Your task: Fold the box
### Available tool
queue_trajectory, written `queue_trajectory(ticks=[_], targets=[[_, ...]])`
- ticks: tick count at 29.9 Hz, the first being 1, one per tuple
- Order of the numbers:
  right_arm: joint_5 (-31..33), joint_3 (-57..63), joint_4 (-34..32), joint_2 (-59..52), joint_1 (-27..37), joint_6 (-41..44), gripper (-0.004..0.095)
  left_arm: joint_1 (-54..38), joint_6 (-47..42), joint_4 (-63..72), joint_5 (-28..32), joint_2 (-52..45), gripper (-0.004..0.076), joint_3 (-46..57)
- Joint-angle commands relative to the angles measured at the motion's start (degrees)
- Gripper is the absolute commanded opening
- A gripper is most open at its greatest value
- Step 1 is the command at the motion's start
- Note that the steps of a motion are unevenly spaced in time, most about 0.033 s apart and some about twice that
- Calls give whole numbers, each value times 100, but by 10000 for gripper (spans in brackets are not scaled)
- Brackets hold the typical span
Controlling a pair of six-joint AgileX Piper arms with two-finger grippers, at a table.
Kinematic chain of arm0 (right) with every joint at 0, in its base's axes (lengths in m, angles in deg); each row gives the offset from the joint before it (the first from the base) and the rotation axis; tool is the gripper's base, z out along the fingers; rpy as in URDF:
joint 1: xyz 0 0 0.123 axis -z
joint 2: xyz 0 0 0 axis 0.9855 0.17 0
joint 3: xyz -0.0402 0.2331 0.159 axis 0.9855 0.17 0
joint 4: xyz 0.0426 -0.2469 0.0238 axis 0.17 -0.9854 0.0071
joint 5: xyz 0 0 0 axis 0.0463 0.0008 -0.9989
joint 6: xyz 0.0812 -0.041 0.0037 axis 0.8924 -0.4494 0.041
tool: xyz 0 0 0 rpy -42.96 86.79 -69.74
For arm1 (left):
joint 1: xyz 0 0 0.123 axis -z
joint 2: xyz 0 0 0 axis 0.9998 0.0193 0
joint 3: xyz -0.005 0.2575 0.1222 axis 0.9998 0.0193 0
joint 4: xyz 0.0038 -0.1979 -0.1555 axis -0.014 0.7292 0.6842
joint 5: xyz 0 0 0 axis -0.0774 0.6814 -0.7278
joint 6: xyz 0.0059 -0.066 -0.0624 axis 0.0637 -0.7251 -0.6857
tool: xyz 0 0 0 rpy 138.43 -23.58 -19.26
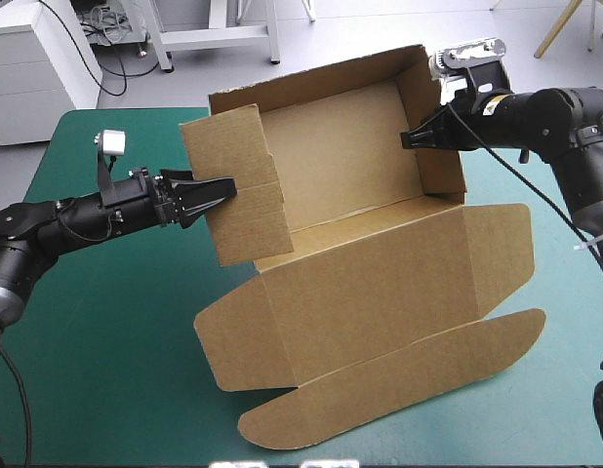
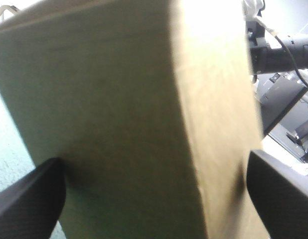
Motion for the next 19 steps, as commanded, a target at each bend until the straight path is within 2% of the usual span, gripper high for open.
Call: queue_trajectory(ticks=[1, 5, 8, 10, 13, 15, 18, 19], targets=[[-468, -154, 64, -239, -24, 148, -17, 137, -17, 537, -603, -185, 688, -198], [-521, -154, 53, -239, -24, 167, -17, 327, 17, 548, -561, -185, 688, -237], [-667, -154, 41, -239, -24, 318, -17, 533, 27, 362, -161, -185, 688, -456], [-752, -154, 15, -239, -24, 371, -11, 704, -172, -8, 240, -185, 688, -718], [-854, -154, -103, -239, -24, 519, -11, 1122, -833, -987, 1190, -185, 688, -1248], [-920, -154, -228, -239, -50, 675, -8, 1480, -1477, -2027, 1901, -173, 688, -1646], [-1099, -154, -648, -239, -155, 965, -8, 2032, -2566, -3625, 2697, -122, 688, -2161], [-1165, -154, -832, -239, -235, 1122, -7, 2188, -2777, -4034, 2796, -70, 688, -2293]])
